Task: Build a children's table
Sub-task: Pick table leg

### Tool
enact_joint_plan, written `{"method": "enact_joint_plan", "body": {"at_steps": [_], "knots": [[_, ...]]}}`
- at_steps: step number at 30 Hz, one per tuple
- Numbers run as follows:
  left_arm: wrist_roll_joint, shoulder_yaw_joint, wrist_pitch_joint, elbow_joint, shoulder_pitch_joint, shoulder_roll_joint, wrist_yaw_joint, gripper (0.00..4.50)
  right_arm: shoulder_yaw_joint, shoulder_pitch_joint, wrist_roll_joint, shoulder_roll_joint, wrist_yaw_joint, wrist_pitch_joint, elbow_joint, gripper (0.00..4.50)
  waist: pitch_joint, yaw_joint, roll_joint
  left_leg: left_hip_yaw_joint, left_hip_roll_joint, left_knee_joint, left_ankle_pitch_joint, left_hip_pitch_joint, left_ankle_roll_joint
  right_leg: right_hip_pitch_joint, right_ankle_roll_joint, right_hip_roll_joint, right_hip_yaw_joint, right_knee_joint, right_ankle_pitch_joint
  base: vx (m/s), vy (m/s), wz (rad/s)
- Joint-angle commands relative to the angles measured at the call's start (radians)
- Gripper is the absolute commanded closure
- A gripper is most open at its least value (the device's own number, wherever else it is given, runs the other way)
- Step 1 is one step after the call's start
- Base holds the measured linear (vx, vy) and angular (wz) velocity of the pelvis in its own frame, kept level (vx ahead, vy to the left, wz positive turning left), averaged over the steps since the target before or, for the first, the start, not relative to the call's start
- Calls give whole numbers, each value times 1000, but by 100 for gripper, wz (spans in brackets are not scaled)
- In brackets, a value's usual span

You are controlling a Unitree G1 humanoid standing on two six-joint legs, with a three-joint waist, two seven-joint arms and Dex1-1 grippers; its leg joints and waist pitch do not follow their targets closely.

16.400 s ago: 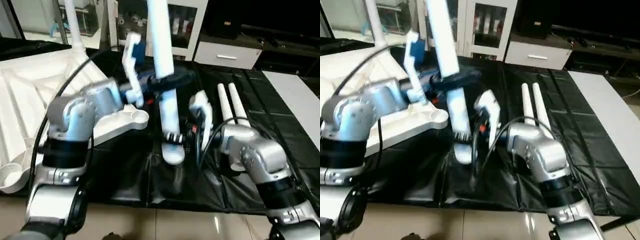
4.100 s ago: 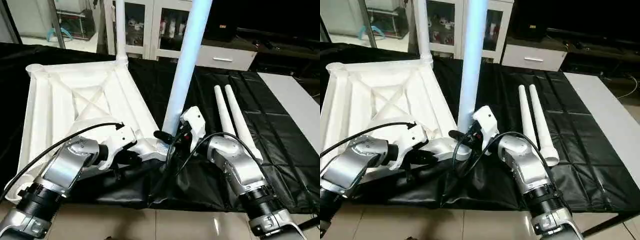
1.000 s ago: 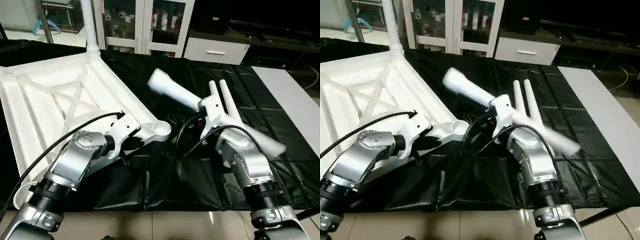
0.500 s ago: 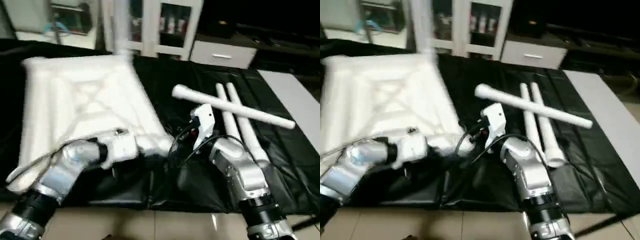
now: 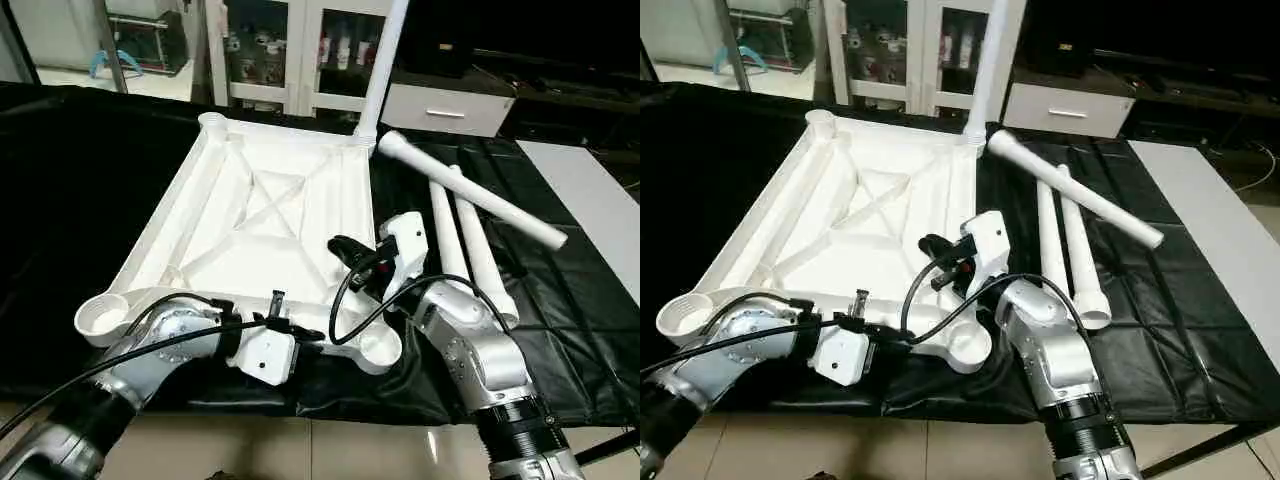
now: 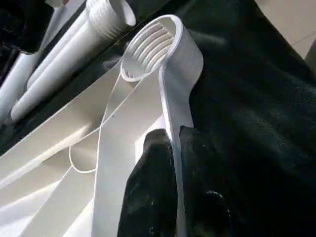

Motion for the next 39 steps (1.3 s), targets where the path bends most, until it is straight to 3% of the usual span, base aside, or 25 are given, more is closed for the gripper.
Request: {"method": "enact_joint_plan", "body": {"at_steps": [1, 7, 13, 20, 21, 27, 33, 39], "knots": [[-10, 4, -66, -4, -29, -32, 53, 450, -8, 4, -1, -7, -8, 14, -27, 447, -60, -5, 21, -13, 33, -83, -366, 22, -70, 29, -111, -66, 50, -80, -383, 0, 0, 0], [10, 20, -97, 61, -51, -50, 68, 450, -15, 0, 1, -11, -10, 15, -23, 447, -59, -5, 20, -15, 35, -83, -399, 25, -73, 24, -111, -67, 48, -82, -418, 0, 0, 0], [22, 34, -108, 113, -68, -53, 93, 450, -12, -5, 2, -12, -11, 14, -18, 447, -59, -5, 18, -18, 34, -84, -389, 20, -69, 27, -104, -69, 47, -82, -429, 0, 0, 0], [73, 78, -20, 200, -84, -47, 187, 450, -5, -11, -3, -9, -14, 8, -13, 447, -60, -10, 22, -18, 33, -83, -385, 20, -70, 28, -108, -68, 47, -79, -415, 0, 0, 0], [63, 90, -2, 202, -84, -46, 192, 450, -5, -11, -3, -8, -15, 7, -13, 447, -60, -14, 20, -20, 33, -84, -377, 15, -71, 33, -110, -68, 46, -78, -411, 0, 0, 0], [34, 124, 50, 198, -86, -34, 191, 450, -5, -12, -5, -5, -20, 5, -11, 447, -64, -33, 18, -17, 32, -79, -325, 12, -53, 35, -140, -65, 47, -72, -339, 0, 0, 0], [28, 124, 43, 194, -73, -27, 173, 450, -1, -15, -8, -2, -21, 2, -7, 447, -65, -32, 21, -12, 33, -78, -302, 16, -46, 38, -174, -62, 48, -62, -246, 0, 0, 0], [13, 134, 50, 169, -48, -20, 146, 450, -1, -16, -9, -3, -23, 1, -7, 447, -63, -31, 22, -13, 33, -79, -322, 17, -50, 39, -167, -65, 49, -66, -286, 0, 0, 0]]}}
